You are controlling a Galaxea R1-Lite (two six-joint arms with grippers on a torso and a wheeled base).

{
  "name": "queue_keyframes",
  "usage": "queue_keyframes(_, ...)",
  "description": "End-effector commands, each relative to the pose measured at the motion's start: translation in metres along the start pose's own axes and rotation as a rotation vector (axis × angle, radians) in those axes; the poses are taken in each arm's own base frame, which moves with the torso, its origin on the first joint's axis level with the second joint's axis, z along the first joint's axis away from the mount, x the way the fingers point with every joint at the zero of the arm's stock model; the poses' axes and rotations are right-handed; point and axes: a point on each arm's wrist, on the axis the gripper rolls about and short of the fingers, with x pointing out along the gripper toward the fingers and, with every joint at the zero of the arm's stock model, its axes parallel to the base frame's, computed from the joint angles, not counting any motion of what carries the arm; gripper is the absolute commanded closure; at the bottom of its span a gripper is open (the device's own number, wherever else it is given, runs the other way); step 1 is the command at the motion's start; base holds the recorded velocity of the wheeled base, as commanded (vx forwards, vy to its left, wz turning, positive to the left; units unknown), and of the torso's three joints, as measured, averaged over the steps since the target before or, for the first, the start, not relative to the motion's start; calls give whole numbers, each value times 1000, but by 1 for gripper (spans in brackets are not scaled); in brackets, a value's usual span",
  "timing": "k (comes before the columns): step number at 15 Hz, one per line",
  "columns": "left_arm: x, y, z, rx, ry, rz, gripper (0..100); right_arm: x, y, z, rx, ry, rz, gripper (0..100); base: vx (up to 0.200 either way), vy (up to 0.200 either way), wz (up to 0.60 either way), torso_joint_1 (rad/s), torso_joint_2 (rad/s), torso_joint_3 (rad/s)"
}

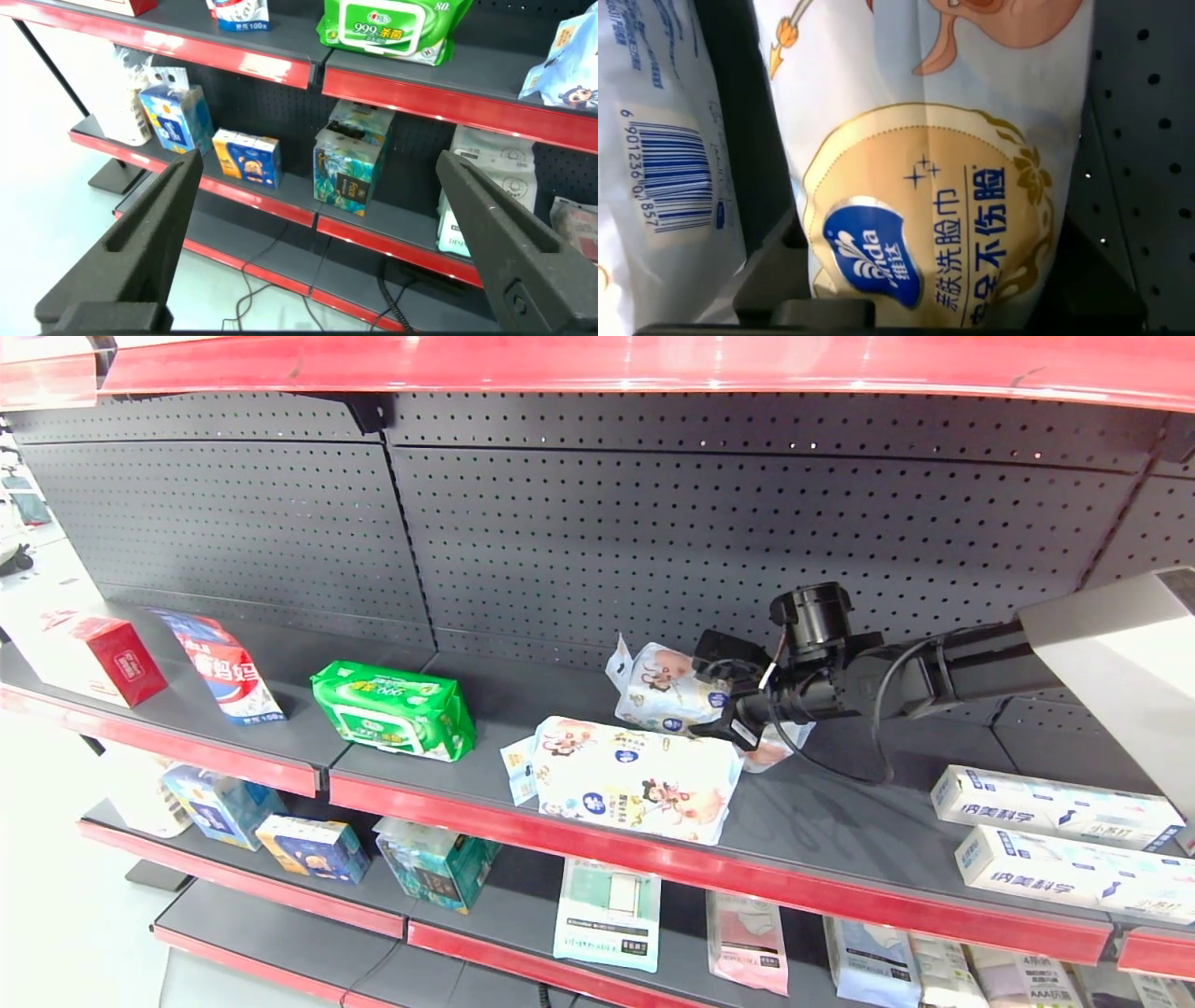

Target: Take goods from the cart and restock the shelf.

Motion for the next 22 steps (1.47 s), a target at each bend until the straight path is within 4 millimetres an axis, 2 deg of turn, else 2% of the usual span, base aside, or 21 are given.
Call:
queue_keyframes(1,0,0,0,0,2,1,0,0,0,0,0,2,1,0,0,0,0,0,0,0)
queue_keyframes(9,0,0,0,0,2,1,0,-4,-7,-5,19,11,-22,0,0,0,0,0,0,0)
queue_keyframes(13,0,0,0,0,2,1,0,-26,-22,-6,70,11,-83,0,0,0,0,0,0,0)
queue_keyframes(22,0,0,0,0,2,1,0,-58,-14,-35,143,87,-74,0,0,0,0,0,0,0)
